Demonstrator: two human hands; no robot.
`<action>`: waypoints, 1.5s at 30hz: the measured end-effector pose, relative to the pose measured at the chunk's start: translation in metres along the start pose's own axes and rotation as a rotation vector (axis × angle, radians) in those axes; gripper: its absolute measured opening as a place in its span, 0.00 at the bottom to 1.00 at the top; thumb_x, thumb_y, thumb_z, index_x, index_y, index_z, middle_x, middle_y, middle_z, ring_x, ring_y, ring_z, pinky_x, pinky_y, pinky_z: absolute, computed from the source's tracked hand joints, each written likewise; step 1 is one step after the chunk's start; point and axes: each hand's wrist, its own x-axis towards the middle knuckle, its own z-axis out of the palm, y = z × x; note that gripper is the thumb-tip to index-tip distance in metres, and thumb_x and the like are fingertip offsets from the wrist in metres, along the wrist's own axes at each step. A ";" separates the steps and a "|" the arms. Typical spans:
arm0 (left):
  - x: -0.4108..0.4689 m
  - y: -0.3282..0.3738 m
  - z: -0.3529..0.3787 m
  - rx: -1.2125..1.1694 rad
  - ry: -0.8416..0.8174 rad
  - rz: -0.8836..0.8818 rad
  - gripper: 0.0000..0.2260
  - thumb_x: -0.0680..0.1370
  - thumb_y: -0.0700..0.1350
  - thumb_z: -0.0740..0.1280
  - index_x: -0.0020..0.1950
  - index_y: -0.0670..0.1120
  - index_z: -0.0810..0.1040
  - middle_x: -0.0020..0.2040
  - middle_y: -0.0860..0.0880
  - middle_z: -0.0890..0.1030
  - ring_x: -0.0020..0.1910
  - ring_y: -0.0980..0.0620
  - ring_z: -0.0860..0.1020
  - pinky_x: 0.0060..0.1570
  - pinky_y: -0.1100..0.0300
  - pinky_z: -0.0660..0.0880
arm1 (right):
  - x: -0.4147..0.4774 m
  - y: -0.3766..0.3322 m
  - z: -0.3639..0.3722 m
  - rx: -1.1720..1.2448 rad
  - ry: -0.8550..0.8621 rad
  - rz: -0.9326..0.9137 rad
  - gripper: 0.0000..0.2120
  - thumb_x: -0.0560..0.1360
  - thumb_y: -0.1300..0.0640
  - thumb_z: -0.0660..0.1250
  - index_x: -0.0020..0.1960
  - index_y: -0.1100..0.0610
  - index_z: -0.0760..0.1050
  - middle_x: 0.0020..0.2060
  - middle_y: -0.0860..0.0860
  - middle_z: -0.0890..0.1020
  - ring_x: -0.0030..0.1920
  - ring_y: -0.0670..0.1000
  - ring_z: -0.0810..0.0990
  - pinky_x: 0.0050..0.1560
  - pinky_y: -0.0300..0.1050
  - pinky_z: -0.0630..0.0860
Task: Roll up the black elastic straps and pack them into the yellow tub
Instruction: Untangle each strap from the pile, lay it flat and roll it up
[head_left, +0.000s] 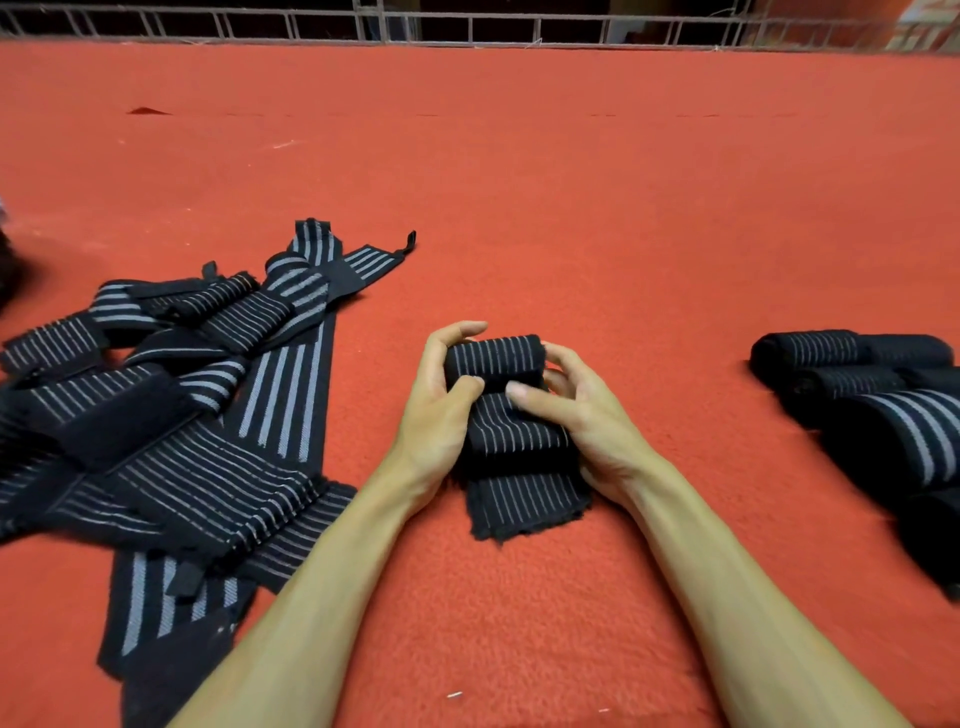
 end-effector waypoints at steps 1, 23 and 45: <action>-0.001 0.000 0.000 0.015 -0.035 0.011 0.20 0.77 0.31 0.58 0.62 0.52 0.72 0.52 0.49 0.76 0.45 0.57 0.75 0.44 0.61 0.75 | 0.000 -0.001 0.002 0.018 0.012 -0.001 0.25 0.70 0.52 0.73 0.64 0.56 0.72 0.53 0.54 0.81 0.50 0.52 0.82 0.49 0.45 0.78; 0.000 -0.007 0.006 -0.073 -0.117 -0.112 0.15 0.77 0.47 0.65 0.63 0.51 0.67 0.52 0.51 0.75 0.46 0.60 0.76 0.45 0.67 0.75 | -0.002 -0.004 0.002 0.109 -0.006 -0.225 0.17 0.66 0.64 0.62 0.53 0.53 0.67 0.48 0.48 0.77 0.49 0.48 0.76 0.52 0.43 0.75; -0.003 -0.008 0.004 -0.162 -0.232 -0.100 0.17 0.72 0.45 0.63 0.60 0.53 0.67 0.49 0.52 0.75 0.45 0.60 0.76 0.47 0.64 0.74 | 0.000 0.000 0.007 -0.097 0.156 -0.132 0.08 0.72 0.52 0.62 0.52 0.47 0.70 0.46 0.49 0.75 0.45 0.48 0.74 0.49 0.48 0.71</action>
